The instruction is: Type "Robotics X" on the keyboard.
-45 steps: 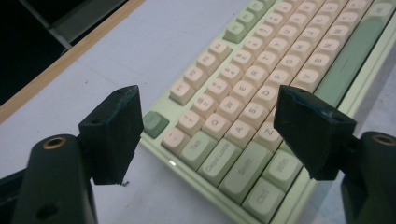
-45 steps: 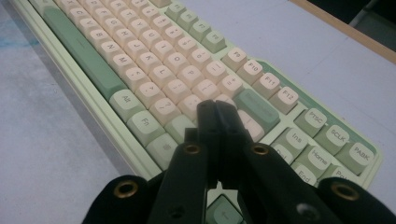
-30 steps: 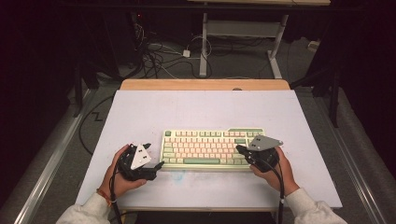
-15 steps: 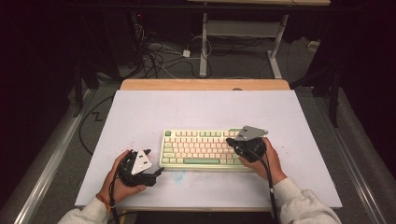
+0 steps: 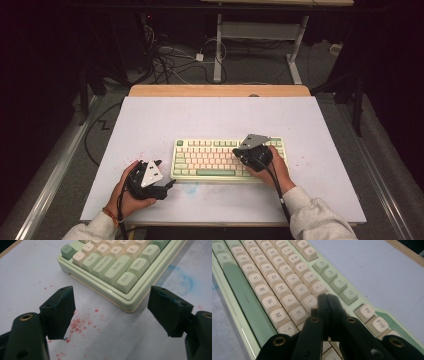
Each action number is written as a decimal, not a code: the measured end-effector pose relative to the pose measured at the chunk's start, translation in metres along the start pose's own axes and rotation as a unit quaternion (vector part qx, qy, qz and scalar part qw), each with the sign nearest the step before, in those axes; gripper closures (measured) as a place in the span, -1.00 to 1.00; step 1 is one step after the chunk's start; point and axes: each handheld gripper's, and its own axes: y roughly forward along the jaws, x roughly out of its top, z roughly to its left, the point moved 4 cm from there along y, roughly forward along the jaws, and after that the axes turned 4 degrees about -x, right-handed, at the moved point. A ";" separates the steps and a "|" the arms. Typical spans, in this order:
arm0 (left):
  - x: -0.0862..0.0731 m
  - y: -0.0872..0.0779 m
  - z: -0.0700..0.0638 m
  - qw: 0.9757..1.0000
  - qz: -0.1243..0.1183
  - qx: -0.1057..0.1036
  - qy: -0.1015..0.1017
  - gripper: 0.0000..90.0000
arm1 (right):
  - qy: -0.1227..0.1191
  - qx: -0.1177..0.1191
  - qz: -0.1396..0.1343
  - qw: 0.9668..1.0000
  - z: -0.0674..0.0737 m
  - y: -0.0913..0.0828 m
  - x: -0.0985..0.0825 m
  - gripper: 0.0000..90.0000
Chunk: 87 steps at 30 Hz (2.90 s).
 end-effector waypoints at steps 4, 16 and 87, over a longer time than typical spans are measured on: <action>0.000 0.000 0.000 1.000 0.000 -0.001 0.000 -0.53 | -0.006 0.000 0.001 1.000 0.002 0.004 0.002 1.00; 0.000 0.001 -0.001 1.000 0.003 -0.003 0.008 -0.53 | -0.008 -0.004 0.010 1.000 0.005 0.007 0.000 1.00; 0.008 -0.012 0.010 0.999 -0.008 -0.025 -0.044 0.67 | 0.048 -0.118 -0.090 0.988 -0.003 -0.102 -0.084 -0.56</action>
